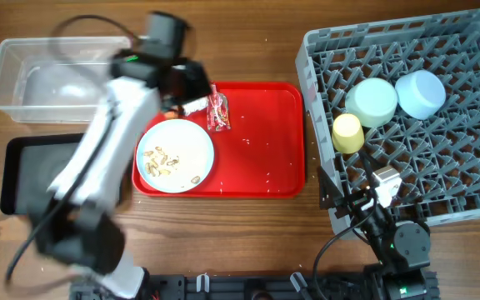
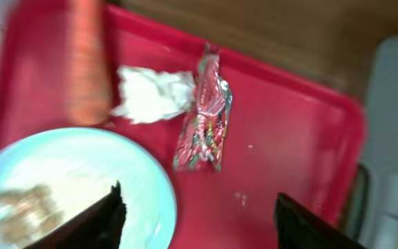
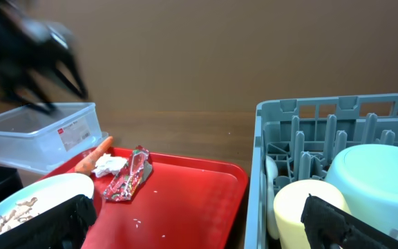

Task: Sort waste into correct bins and load items into the dishwasher rack
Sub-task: 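Grasp the red snack wrapper with the left gripper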

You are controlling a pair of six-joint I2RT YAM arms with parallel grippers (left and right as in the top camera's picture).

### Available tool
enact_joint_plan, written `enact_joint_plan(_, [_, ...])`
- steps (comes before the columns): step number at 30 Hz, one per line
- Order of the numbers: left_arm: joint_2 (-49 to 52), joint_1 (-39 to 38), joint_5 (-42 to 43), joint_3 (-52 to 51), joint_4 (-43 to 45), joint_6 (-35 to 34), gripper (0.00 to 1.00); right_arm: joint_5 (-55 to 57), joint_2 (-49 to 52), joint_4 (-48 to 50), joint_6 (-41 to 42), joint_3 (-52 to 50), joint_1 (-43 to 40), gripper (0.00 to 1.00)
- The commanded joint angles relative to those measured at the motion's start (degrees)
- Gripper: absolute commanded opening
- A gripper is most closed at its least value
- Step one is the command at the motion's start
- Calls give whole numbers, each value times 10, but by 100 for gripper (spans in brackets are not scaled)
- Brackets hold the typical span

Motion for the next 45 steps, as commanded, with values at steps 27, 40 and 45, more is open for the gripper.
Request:
enact_joint_plan(27, [203,-55,-17,3,115,4,4,7,-8,2,8,0,-1,100])
enact_joint_plan(40, [18,97,-125,46,-20,-13,4,7,-8,2,8,0,-1,100])
enact_joint_plan(45, [51,196,-125,41,6,-28,4,7,-8,2,8,0,-1,100])
